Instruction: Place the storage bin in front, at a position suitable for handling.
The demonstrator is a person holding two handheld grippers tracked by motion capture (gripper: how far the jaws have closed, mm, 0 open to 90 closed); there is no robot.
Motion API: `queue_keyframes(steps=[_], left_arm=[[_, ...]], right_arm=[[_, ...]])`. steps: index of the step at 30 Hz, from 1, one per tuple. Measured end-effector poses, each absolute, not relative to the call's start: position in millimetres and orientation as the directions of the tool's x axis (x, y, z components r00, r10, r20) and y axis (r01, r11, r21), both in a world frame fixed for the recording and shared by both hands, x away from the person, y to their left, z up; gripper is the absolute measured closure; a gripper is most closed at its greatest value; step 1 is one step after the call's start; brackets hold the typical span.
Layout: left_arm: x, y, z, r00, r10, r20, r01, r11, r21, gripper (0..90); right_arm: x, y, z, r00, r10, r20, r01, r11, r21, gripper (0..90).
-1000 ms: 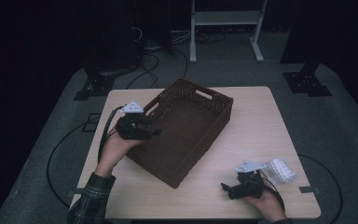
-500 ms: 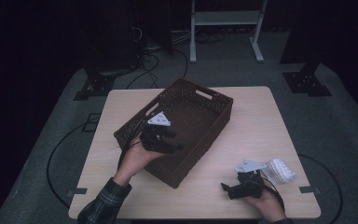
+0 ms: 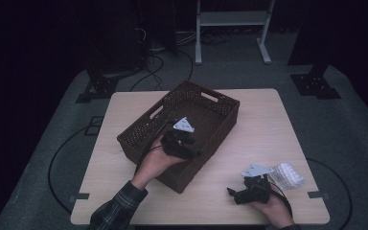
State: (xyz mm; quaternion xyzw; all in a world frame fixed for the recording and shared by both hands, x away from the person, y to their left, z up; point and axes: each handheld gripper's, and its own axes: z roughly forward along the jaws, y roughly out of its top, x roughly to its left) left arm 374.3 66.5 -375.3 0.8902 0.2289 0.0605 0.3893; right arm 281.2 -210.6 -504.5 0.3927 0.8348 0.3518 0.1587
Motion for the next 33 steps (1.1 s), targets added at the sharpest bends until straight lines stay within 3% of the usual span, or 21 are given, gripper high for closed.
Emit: queue_keyframes(steps=[10,16,21,33], left_arm=[[392.4,39.7,-380.1,0.889,0.453,-0.067,0.366,-0.615,0.698,46.5],[395.9,31.7,-388.1,0.891,0.451,-0.054,0.367,-0.645,0.67,57.4],[394.4,31.1,-386.7,0.901,0.431,-0.059,0.355,-0.652,0.67,68.9],[401.3,59.7,-382.9,0.876,0.482,-0.028,0.384,-0.661,0.645,77.5]], right_arm=[[281.3,-210.6,-504.5,-0.641,0.767,0.011,0.544,0.444,0.712,1.7],[281.3,-210.7,-504.5,-0.642,0.766,0.01,0.543,0.446,0.712,1.7],[281.3,-210.8,-504.5,-0.643,0.766,0.009,0.542,0.447,0.711,1.7],[281.3,-210.7,-504.5,-0.642,0.766,0.011,0.543,0.445,0.712,1.7]])
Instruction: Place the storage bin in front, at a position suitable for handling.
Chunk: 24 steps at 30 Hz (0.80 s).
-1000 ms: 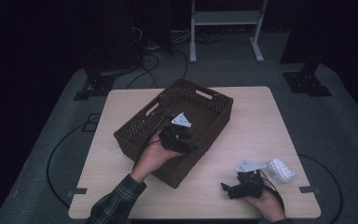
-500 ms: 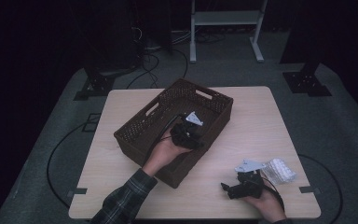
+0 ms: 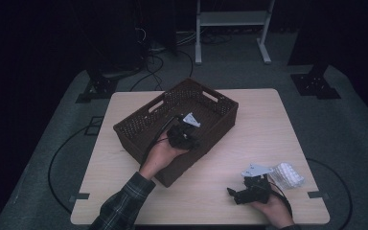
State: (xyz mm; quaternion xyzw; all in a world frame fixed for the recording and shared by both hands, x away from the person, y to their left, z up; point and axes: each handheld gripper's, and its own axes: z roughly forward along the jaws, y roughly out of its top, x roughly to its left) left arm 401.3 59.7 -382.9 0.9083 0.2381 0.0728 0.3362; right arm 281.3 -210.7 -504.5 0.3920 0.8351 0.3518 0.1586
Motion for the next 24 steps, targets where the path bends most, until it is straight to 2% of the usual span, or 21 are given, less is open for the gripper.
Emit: queue_keyframes(steps=[11,24], left_arm=[[398.6,76.4,-381.7,0.876,0.482,0.009,0.366,-0.678,0.638,82.0],[392.2,50.8,-382.0,0.909,0.417,0.008,0.316,-0.701,0.639,81.2]], right_arm=[[282.1,-210.0,-504.6,-0.638,0.77,0.01,0.544,0.442,0.713,1.7],[282.7,-209.6,-504.6,-0.638,0.77,0.009,0.544,0.441,0.714,1.7]])
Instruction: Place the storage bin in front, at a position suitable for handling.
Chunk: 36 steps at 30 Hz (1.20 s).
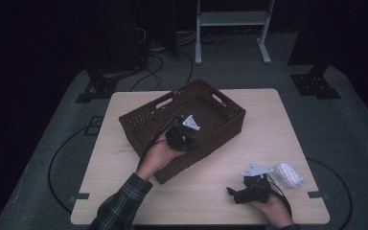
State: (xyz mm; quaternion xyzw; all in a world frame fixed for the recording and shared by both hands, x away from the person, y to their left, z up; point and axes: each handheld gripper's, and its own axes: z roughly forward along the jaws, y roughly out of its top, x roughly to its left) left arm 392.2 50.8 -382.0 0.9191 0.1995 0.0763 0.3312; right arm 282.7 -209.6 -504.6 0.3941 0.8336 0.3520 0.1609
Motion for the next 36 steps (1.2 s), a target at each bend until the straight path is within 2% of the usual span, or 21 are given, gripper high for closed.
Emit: queue_keyframes(steps=[10,21,24,29,36], left_arm=[[388.7,26.6,-382.2,0.943,0.332,0.005,0.253,-0.729,0.636,81.3],[388.9,29.7,-383.2,0.944,0.33,-0.01,0.257,-0.716,0.649,80.7],[388.6,33.3,-381.4,0.937,0.347,-0.034,0.277,-0.682,0.677,72.2],[388.5,45.6,-372.9,0.93,0.362,-0.055,0.293,-0.645,0.706,53.0],[382.7,65.1,-367.9,0.921,0.387,-0.042,0.295,-0.625,0.723,36.9]], right_arm=[[282.7,-209.7,-504.7,-0.639,0.769,0.008,0.542,0.444,0.713,1.7],[282.7,-209.7,-504.7,-0.639,0.769,0.008,0.542,0.444,0.713,1.7],[282.7,-209.7,-504.6,-0.639,0.769,0.008,0.543,0.443,0.713,1.7],[282.6,-209.6,-504.6,-0.639,0.77,0.009,0.544,0.443,0.713,1.7],[282.7,-209.7,-504.7,-0.639,0.769,0.008,0.543,0.443,0.713,1.7]])
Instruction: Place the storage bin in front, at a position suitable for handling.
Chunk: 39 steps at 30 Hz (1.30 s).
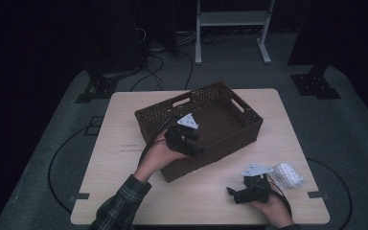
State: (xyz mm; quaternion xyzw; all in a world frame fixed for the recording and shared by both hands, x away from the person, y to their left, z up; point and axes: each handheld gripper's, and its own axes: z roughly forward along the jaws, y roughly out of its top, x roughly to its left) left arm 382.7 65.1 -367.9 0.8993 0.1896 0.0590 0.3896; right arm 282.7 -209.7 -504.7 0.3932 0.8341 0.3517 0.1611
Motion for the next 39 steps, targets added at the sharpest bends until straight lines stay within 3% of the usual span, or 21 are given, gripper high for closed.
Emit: queue_keyframes(steps=[8,23,39], left_arm=[[374.1,87.6,-361.3,0.91,0.414,-0.022,0.29,-0.599,0.747,20.1],[355.4,130.2,-357.3,0.873,0.488,0.016,0.302,-0.566,0.767,2.1],[329.2,182.9,-370.8,0.827,0.562,0.02,0.328,-0.51,0.795,0.0]], right_arm=[[282.7,-209.7,-504.6,-0.639,0.769,0.008,0.543,0.443,0.713,1.7],[282.7,-209.6,-504.6,-0.637,0.77,0.009,0.543,0.442,0.714,1.7],[282.7,-209.6,-504.6,-0.638,0.77,0.009,0.543,0.442,0.714,1.7]])
